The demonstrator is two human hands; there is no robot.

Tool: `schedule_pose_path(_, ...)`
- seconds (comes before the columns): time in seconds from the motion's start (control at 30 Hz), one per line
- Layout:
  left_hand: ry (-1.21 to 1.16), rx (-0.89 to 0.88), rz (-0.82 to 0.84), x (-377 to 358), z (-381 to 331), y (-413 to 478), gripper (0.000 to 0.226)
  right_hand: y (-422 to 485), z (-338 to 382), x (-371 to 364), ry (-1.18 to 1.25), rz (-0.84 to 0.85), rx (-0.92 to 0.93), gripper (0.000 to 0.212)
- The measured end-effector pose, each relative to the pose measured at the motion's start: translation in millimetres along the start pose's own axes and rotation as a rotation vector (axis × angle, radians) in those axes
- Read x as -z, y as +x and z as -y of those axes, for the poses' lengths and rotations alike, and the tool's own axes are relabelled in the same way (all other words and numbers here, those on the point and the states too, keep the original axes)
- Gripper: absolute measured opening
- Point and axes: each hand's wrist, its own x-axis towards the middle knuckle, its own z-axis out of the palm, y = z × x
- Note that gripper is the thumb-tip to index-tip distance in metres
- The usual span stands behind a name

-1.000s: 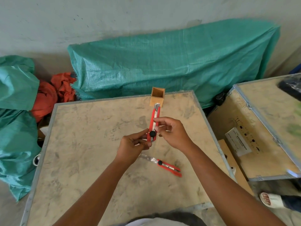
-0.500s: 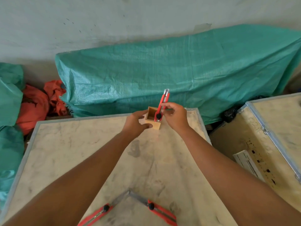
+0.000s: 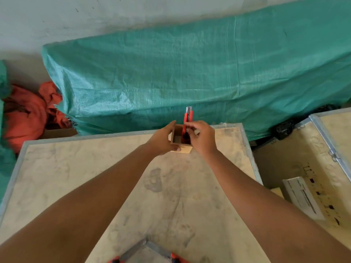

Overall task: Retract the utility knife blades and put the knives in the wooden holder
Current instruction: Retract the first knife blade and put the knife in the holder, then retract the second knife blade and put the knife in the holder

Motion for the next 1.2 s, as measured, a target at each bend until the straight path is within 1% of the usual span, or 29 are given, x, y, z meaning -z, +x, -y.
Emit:
schedule_pose_path(0.13,-0.059,0.000,-0.074,-9.4,5.6,-2.6,0.116,-2.6,-5.2,-4.5,0.014,-0.026,-0.010,0.028)
schedule_pose_path(0.3,-0.076,0.021,-0.049,-6.0,-0.5,-8.8,0.118,-10.2,-0.3,0.0,0.043,-0.042,-0.023,0.027)
schedule_pose_path(0.43,-0.079,0.037,-0.085,0.5,-2.7,-32.0,0.109,-25.5,8.1,10.5,0.017,-0.023,-0.076,0.031)
schedule_pose_path(0.5,-0.094,0.049,-0.111,2.6,2.5,-53.4,0.104,-38.6,17.0,15.8,0.025,-0.041,-0.096,0.030)
schedule_pose_path(0.63,-0.152,0.094,-0.159,3.6,27.6,-115.3,0.091,-89.1,49.5,15.5,0.032,-0.077,-0.051,0.025)
schedule_pose_path(0.73,-0.172,0.155,-0.179,-0.5,61.6,-172.9,0.083,-144.7,75.3,-1.3,0.057,0.013,-0.080,0.022)
schedule_pose_path(0.97,-0.184,0.325,-0.202,-21.6,151.8,-300.3,0.076,-270.0,123.4,-64.2,0.196,0.377,-0.331,0.021)
schedule_pose_path(1.13,-0.106,0.387,-0.153,-49.0,192.7,-362.6,0.068,-341.1,139.1,-97.6,0.161,0.549,-0.440,0.023)
schedule_pose_path(1.2,-0.048,0.383,-0.143,-58.2,202.5,-374.9,0.064,-359.8,143.8,-106.7,0.138,0.584,-0.481,0.027)
